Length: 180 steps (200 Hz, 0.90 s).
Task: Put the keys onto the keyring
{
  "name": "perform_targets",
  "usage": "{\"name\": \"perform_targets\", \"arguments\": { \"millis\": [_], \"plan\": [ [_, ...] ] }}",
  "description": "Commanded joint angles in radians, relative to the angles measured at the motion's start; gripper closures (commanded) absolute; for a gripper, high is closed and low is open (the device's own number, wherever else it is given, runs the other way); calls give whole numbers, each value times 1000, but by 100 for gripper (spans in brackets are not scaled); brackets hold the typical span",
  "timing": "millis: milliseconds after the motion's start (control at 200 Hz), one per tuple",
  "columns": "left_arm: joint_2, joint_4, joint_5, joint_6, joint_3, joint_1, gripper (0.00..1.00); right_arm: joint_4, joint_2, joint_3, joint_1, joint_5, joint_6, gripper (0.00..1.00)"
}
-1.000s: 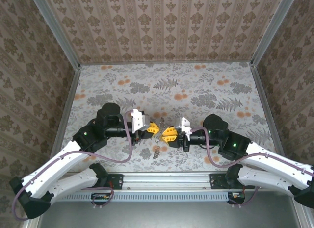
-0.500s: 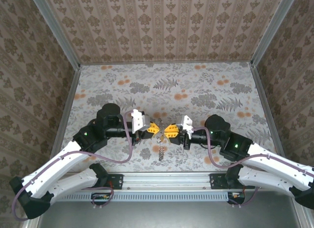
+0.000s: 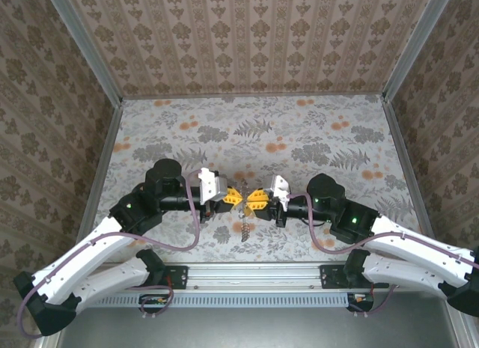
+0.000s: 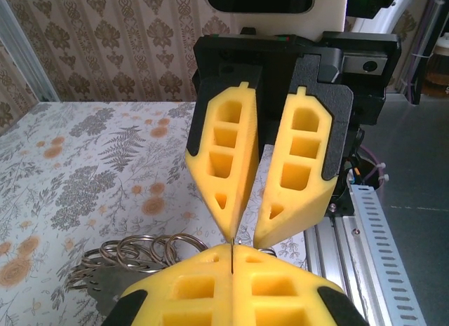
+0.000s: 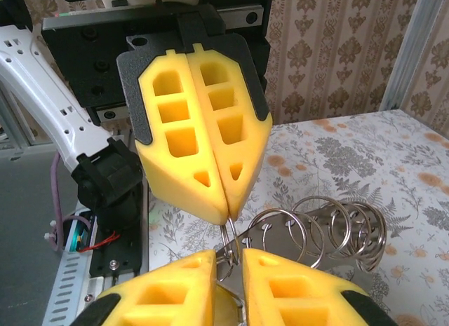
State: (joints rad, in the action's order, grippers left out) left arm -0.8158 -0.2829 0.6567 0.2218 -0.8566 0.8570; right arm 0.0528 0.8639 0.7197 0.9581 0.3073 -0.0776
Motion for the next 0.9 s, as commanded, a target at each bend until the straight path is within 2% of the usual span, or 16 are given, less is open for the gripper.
{"name": "perform_targets", "arguments": {
  "millis": [0,370,710,895],
  "plan": [
    [19,43,26,10,3,7,100,32,7,1,-3,21,7,80],
    [17,51,38,7,2,7,100,45,17,1,-4,28,-4,81],
    [17,51,36,6,8,5,100,12,35,24,-4,3,-11,96],
    [-12,-79,-8,30,-41,7,98,-48,15,52,-10,-58,-23,100]
  ]
}}
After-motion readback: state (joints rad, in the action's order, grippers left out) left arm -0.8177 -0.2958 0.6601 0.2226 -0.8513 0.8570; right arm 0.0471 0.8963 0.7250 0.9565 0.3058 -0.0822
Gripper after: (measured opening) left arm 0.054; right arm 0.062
